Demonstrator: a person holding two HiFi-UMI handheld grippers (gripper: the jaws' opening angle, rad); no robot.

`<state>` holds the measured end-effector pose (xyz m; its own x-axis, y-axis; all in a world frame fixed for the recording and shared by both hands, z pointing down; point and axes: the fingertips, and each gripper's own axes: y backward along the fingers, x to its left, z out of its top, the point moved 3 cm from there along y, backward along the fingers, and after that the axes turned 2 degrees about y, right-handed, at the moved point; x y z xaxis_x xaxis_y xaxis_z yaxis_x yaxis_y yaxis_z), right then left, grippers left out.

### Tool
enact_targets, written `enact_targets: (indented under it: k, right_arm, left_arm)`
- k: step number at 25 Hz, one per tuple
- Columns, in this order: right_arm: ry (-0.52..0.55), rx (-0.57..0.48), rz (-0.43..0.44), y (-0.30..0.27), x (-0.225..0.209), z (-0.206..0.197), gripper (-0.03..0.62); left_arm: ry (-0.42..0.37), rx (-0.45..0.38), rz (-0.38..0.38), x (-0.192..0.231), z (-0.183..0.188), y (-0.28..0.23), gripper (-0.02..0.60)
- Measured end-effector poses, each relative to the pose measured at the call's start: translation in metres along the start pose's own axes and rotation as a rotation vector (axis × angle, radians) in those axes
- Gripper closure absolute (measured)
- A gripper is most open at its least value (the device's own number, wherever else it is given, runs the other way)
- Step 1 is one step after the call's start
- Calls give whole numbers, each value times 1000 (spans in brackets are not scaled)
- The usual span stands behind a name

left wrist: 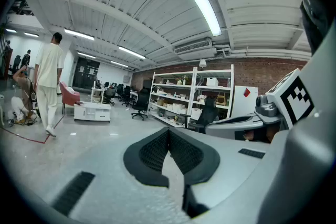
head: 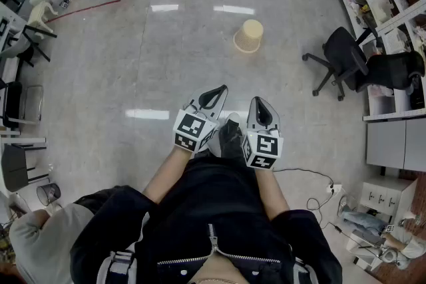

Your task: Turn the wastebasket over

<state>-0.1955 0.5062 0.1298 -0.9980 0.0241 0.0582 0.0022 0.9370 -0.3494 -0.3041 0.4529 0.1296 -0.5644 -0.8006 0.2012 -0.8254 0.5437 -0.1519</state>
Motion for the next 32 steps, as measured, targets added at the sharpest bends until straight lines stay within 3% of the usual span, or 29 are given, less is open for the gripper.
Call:
enact_targets:
  k: [9,17,21,32]
  right_arm:
    - [-28,-13,41,-11,0,6,583]
    - [-72,57,92,-34,-19,-10,583]
    - [-94,73,89,-51,-49,-14,583]
    - [-124,53,104,-119,-187,15,583]
  left_arm:
    - [13,2,21,10,1,-7,577]
    - [34,40,54,19,-4,-35,577]
    - [36,58,62,25,-5,-71,577]
    - [-11,77,88,11,29,-213,577]
